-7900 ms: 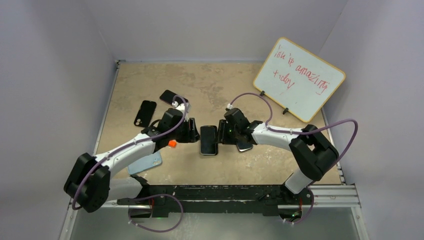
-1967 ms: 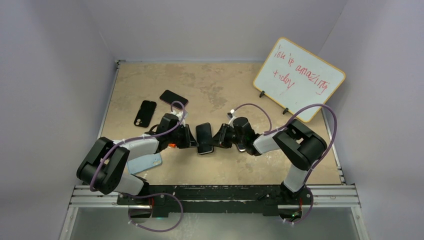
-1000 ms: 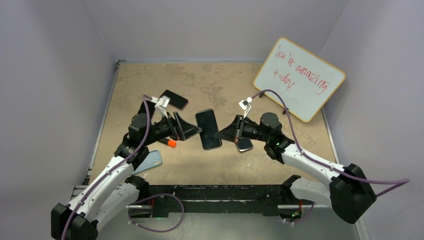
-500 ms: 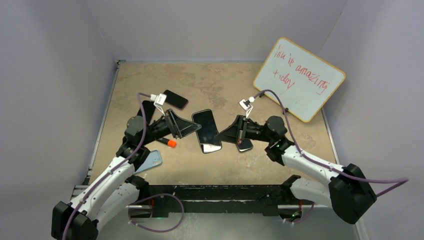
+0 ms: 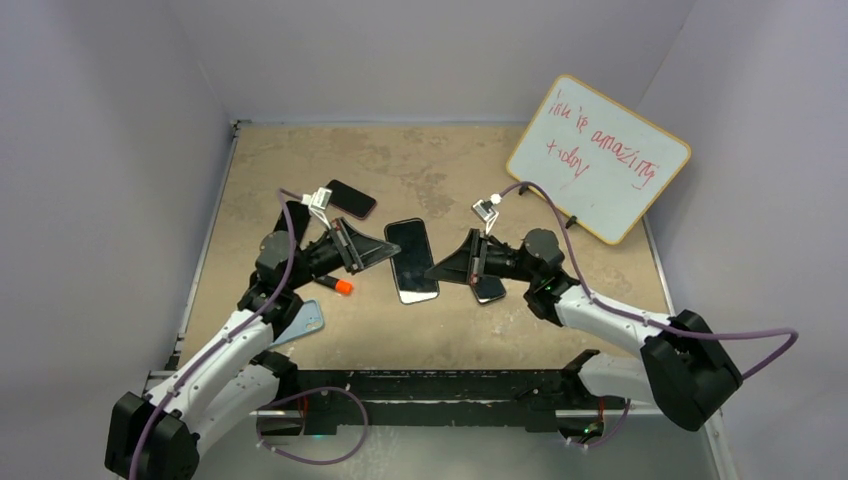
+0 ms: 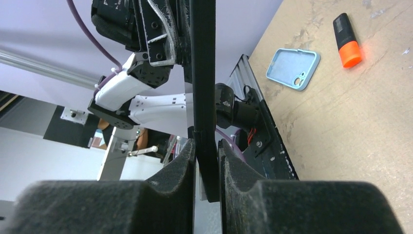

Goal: Put the phone into the phone case

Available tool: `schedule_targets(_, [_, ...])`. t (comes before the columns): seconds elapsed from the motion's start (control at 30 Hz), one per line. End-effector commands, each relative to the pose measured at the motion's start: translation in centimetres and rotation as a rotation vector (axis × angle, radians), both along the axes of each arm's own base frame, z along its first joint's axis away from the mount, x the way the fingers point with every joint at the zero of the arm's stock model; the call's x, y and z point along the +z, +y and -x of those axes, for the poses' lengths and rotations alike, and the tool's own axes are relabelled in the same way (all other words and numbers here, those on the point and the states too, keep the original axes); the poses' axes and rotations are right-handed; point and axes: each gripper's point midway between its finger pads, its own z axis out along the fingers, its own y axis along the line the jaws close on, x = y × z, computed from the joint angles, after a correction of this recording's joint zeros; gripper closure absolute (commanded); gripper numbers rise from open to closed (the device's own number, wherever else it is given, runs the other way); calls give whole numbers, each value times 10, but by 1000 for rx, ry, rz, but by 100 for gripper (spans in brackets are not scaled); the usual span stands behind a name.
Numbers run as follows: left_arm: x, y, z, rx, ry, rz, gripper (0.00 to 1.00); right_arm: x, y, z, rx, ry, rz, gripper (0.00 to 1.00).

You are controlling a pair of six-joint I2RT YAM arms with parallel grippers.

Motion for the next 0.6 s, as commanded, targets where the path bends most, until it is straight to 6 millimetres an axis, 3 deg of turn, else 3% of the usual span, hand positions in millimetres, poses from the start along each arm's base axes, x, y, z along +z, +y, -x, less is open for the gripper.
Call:
schedule_targets(0.0, [11, -2, 3, -18, -8, 34, 100, 20, 3, -10, -32, -24, -80, 85])
schedule_targets(0.03, [10, -3, 3, -21, -6, 30, 97, 20, 3, -10, -29, -20, -88, 90])
schedule_targets(0.1, [5, -2, 2, -16, -2, -12, 78, 21, 2, -11, -17, -22, -101, 100])
schedule_targets(0.17, [-5, 2, 0, 4, -12, -88, 58, 20, -1, -11, 5, -33, -102, 100])
schedule_targets(0.27, [-21, 12, 0, 32, -57, -231, 43, 15, -10, -9, 46, -43, -92, 100])
schedule_targets(0.37, [-29, 21, 4, 30, -78, -335, 38, 11, -15, -1, 109, -64, -65, 100])
schedule_targets(0.57, [-28, 32, 1, 13, -131, -488, 32, 5, -18, 14, 196, -95, -18, 100])
